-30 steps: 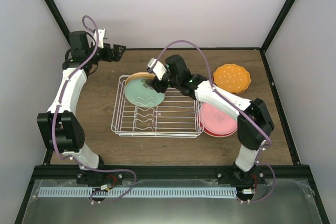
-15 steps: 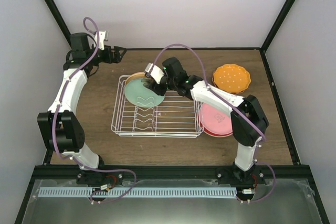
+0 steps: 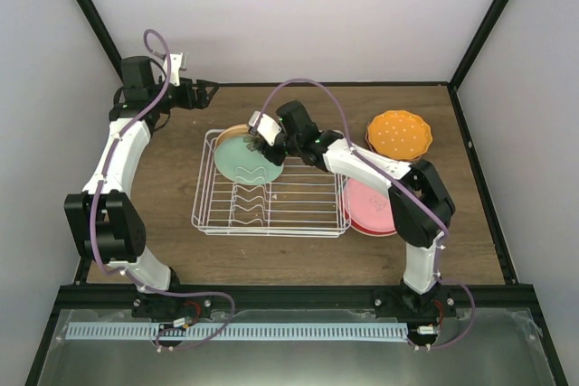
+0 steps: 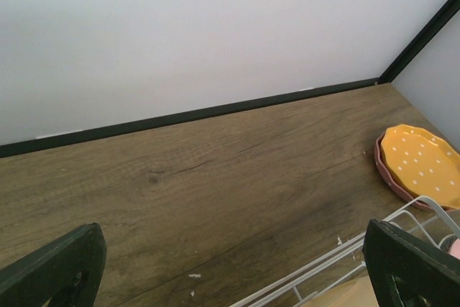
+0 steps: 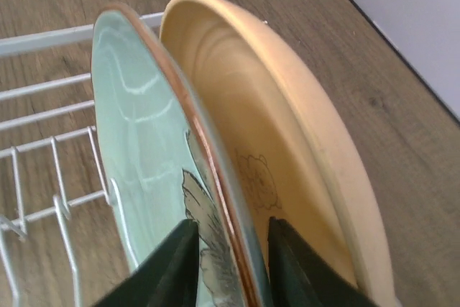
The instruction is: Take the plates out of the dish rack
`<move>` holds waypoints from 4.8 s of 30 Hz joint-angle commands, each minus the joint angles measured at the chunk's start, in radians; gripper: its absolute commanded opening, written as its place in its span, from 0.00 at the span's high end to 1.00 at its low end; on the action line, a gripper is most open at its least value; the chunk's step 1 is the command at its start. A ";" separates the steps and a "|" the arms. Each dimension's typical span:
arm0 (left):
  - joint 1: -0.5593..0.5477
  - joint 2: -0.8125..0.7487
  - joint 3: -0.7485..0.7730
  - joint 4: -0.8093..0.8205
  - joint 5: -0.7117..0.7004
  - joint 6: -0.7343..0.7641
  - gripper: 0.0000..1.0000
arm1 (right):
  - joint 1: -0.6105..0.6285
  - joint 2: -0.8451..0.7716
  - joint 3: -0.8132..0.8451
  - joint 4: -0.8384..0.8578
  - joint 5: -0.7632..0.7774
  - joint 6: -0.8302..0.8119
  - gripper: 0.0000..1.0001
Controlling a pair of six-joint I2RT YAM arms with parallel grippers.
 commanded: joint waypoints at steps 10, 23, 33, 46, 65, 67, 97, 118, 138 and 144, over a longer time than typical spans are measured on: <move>0.005 -0.017 -0.013 0.013 0.024 -0.004 0.00 | 0.034 -0.020 0.063 0.020 0.076 -0.044 0.99; 0.007 -0.015 -0.012 0.013 0.029 -0.001 0.00 | 0.054 -0.046 0.117 0.077 0.090 -0.060 0.99; 0.009 -0.022 -0.008 0.005 0.027 0.003 0.00 | 0.054 -0.056 0.222 0.057 0.073 -0.060 0.99; 0.027 -0.017 0.021 0.042 0.022 -0.041 0.00 | -0.011 -0.335 0.193 -0.076 0.087 -0.006 0.99; 0.024 0.052 0.083 0.016 0.055 -0.060 0.00 | -0.736 -0.677 0.037 -0.760 0.163 0.714 0.99; 0.025 0.058 0.096 0.007 0.057 -0.055 0.00 | -0.785 -0.729 -0.065 -0.733 0.109 0.756 0.99; 0.025 0.054 0.079 -0.020 0.081 -0.042 0.00 | -0.871 -0.796 -0.675 -0.428 -0.143 0.909 0.99; 0.025 0.054 0.068 -0.027 0.095 -0.040 0.00 | -0.873 -0.837 -0.662 -0.450 -0.124 0.896 0.99; 0.025 0.045 0.053 -0.024 0.107 -0.039 0.00 | -0.873 -0.884 -0.665 -0.390 -0.176 0.968 0.99; 0.025 0.046 0.053 -0.023 0.110 -0.036 0.00 | -0.872 -0.868 -0.710 -0.323 -0.213 0.990 0.99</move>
